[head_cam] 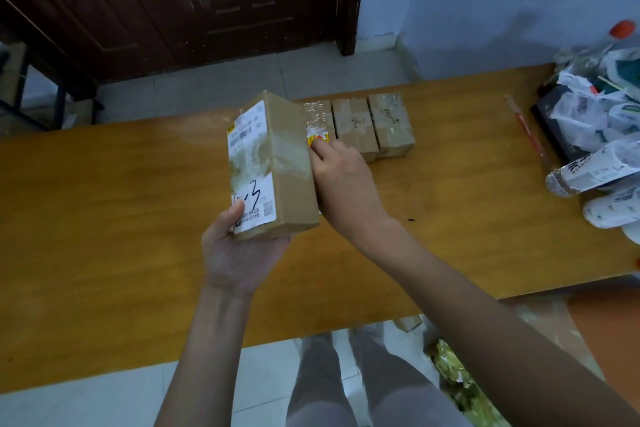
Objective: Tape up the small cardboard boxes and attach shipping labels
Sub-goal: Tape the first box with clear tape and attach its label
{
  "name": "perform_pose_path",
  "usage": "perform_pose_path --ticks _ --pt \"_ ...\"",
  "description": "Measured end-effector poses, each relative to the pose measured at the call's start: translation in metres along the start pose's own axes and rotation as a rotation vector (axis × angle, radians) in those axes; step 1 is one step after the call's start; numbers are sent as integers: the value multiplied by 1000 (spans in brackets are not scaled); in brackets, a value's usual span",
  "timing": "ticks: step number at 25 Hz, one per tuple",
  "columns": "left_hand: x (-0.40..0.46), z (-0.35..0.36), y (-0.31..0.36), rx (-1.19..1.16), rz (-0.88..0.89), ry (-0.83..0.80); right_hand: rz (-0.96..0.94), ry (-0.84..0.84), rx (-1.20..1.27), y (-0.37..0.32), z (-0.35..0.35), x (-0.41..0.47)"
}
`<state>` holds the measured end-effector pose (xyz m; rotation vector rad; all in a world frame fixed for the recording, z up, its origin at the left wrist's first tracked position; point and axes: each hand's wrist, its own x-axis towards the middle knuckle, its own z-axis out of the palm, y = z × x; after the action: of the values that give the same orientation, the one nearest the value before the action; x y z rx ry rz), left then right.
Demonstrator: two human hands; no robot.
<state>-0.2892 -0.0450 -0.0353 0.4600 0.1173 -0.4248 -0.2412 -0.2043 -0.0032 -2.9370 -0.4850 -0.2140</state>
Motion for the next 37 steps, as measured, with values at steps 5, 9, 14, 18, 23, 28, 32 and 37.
perform_pose_path --ticks 5,9,14,18,23,28,32,37 --pt "6 -11 -5 341 60 348 20 15 -53 4 1 -5" --pt "4 -5 -1 941 184 551 30 -54 -109 1 1 -15" --pt "7 10 -11 1532 -46 550 84 -121 -150 -6 1 -15" --pt "13 0 -38 1542 108 780 -49 -181 -62 -6 4 -18" --pt "8 -18 -28 899 27 732 204 46 501 50 5 -36" --pt "14 -9 -34 852 13 656 310 129 716 42 10 -32" --pt "12 -6 -11 826 99 702 165 274 317 54 -6 -23" --pt "5 -13 20 890 135 730 151 124 -15 69 -12 -20"
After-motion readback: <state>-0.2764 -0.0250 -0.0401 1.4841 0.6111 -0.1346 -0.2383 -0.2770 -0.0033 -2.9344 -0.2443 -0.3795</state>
